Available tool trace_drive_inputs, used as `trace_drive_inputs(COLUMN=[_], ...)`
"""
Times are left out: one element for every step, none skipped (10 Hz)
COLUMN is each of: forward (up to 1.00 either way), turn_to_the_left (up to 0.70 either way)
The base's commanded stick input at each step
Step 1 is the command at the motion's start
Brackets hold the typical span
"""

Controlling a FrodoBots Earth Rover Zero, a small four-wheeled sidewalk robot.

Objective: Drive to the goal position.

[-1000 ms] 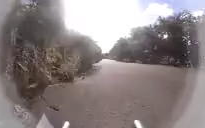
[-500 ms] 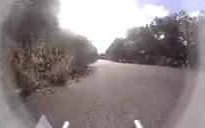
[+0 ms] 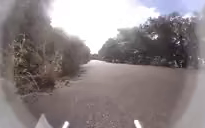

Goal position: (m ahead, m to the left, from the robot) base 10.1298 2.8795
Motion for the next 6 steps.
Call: trace_drive_inputs(forward=[0.70,0.70,0.70,0.70,0.70,0.70], turn_to_the_left=[0.00,0.00,0.00,0.00,0.00,0.00])
